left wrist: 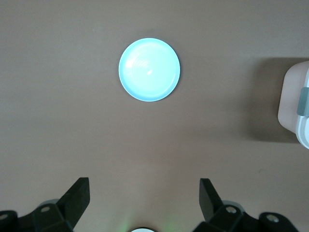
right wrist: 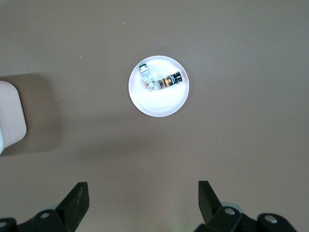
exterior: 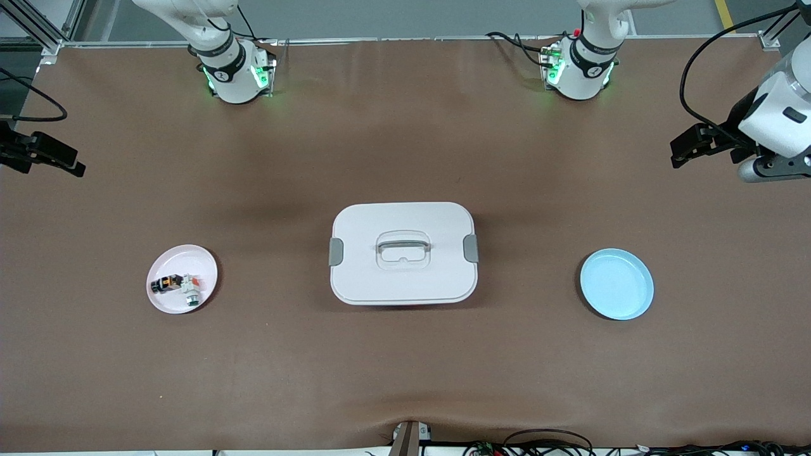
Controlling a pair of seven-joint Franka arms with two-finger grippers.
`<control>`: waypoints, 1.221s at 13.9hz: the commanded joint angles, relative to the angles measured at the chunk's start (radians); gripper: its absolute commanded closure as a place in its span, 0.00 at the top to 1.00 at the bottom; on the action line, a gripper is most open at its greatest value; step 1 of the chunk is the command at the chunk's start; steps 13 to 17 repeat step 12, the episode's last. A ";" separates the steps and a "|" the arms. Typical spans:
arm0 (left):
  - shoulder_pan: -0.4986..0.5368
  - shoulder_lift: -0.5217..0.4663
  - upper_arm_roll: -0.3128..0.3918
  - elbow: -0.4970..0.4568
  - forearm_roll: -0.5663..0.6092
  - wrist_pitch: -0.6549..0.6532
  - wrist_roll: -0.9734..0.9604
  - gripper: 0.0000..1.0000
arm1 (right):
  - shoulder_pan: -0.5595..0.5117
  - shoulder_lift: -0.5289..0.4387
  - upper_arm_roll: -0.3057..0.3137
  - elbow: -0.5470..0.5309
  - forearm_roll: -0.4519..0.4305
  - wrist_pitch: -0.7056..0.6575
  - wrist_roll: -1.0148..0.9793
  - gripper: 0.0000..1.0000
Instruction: Transfer orange switch to right arm and place
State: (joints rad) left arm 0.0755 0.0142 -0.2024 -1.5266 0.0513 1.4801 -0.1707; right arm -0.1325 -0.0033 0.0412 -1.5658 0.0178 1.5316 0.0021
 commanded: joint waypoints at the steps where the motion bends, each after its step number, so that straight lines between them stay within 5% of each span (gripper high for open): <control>1: 0.003 -0.016 -0.005 0.006 -0.016 -0.012 0.022 1.00 | 0.007 -0.020 -0.009 -0.023 0.013 0.016 -0.011 1.00; 17: 0.003 -0.014 -0.009 0.051 -0.018 -0.017 0.023 1.00 | 0.007 -0.018 -0.007 -0.027 0.016 0.022 -0.014 1.00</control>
